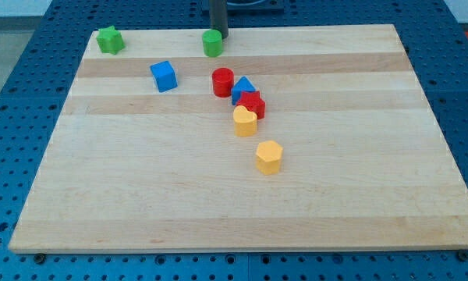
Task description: Slightly push the red circle towards down
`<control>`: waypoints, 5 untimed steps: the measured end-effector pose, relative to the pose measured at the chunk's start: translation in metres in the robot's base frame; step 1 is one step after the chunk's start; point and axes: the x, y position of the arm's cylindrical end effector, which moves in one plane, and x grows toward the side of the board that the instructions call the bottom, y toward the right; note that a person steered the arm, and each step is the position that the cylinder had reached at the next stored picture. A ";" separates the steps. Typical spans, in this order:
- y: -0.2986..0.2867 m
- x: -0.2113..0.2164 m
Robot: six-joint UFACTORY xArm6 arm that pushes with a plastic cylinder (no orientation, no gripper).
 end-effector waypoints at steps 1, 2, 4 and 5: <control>0.002 0.000; 0.069 0.038; 0.164 0.102; 0.158 0.097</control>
